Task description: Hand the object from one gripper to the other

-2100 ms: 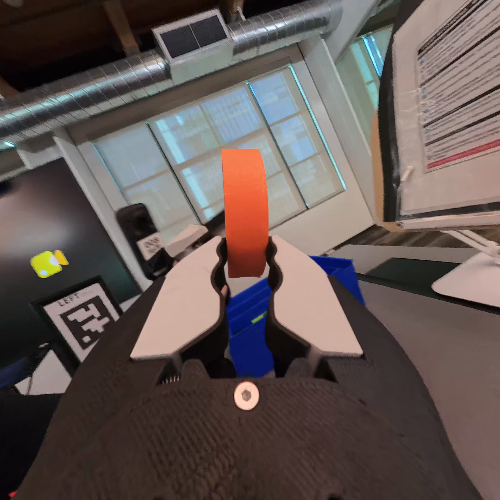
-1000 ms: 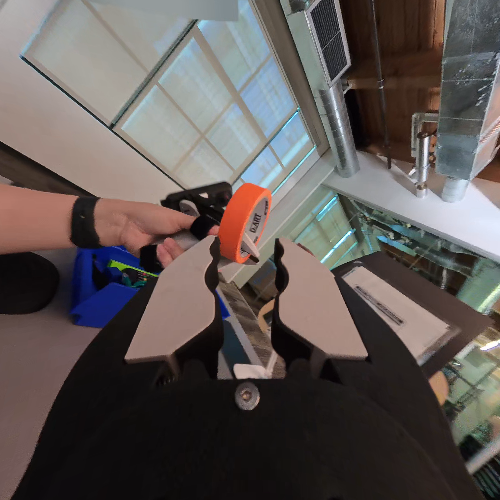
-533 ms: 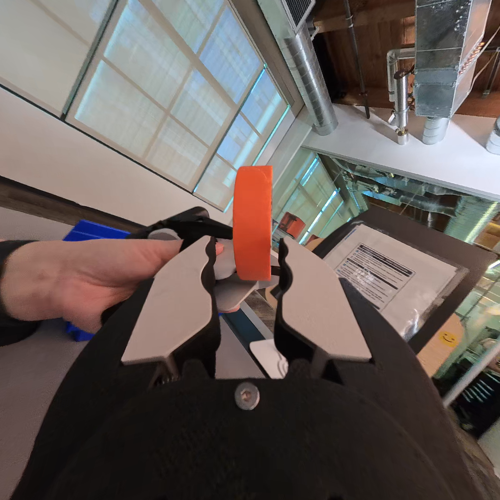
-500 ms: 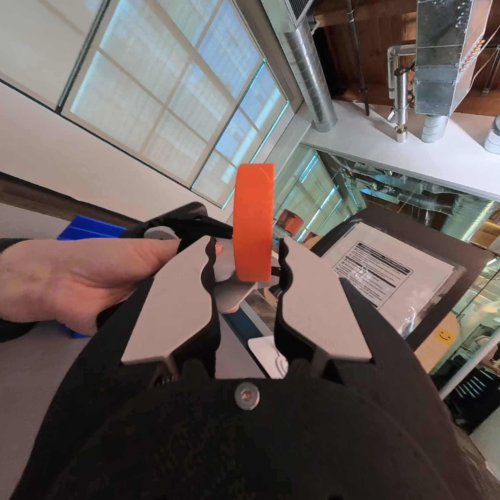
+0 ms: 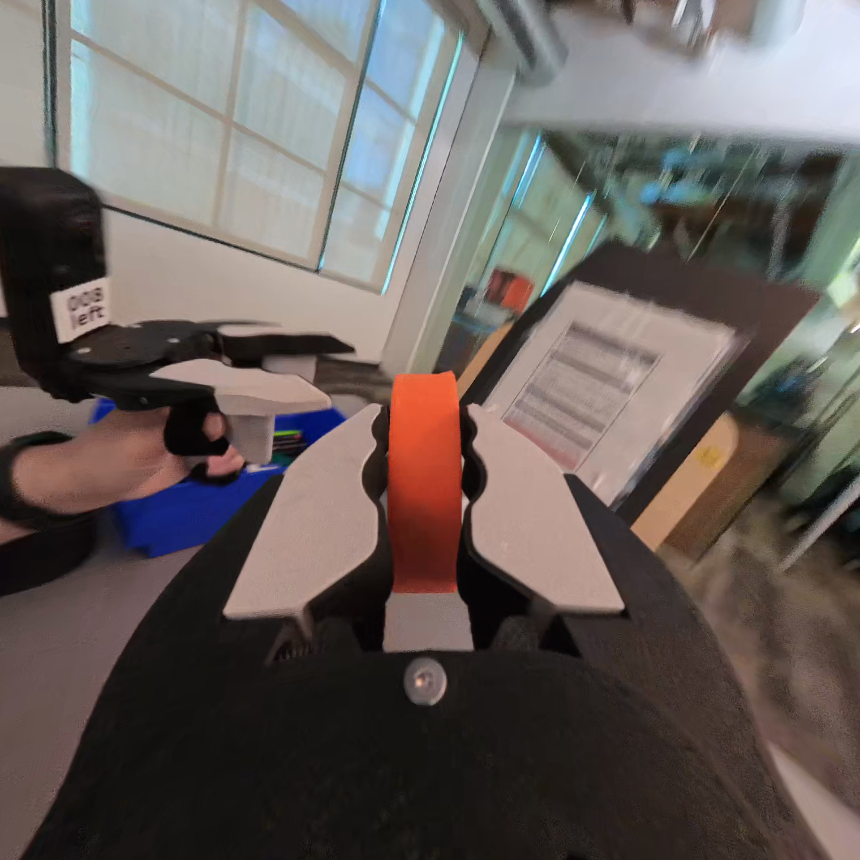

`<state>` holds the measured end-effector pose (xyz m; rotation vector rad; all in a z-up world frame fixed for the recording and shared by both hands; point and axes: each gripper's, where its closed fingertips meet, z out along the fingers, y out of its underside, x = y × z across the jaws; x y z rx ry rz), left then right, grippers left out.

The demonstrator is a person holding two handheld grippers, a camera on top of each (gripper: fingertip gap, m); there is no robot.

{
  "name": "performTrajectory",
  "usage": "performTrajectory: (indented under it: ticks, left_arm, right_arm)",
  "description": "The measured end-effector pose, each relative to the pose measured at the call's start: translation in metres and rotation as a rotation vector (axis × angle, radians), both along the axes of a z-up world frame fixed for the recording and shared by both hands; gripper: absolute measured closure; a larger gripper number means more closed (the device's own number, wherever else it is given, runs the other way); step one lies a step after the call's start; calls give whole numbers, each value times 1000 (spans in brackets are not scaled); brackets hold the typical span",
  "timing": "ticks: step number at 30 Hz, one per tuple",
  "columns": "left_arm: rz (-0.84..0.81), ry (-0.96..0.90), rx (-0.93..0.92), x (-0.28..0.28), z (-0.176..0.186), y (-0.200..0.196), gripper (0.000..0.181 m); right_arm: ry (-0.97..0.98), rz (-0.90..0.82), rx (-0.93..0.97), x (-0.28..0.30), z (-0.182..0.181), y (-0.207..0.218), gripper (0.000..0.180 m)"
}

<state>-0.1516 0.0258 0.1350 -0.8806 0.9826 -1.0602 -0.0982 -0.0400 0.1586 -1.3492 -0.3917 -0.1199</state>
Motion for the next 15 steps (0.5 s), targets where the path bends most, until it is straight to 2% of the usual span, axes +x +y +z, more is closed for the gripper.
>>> performTrajectory:
  ticks: [3, 6, 11, 15]
  left_arm:
    - [87, 52, 154, -5, 4, -3, 129]
    - [-19, 170, 120, 6, -10, -14, 132]
    - [-399, 401, -178, 28, -55, -40, 117]
    - [-711, 394, -319, 24, -56, -71, 119]
  right_arm:
    - [280, 149, -235, 24, -17, 5, 150]
    - [499, 316, -360, 36, -33, 8, 150]
    - [602, 560, -415, 23, -37, 3, 150]
    - [529, 687, -455, -3, -36, -8, 150]
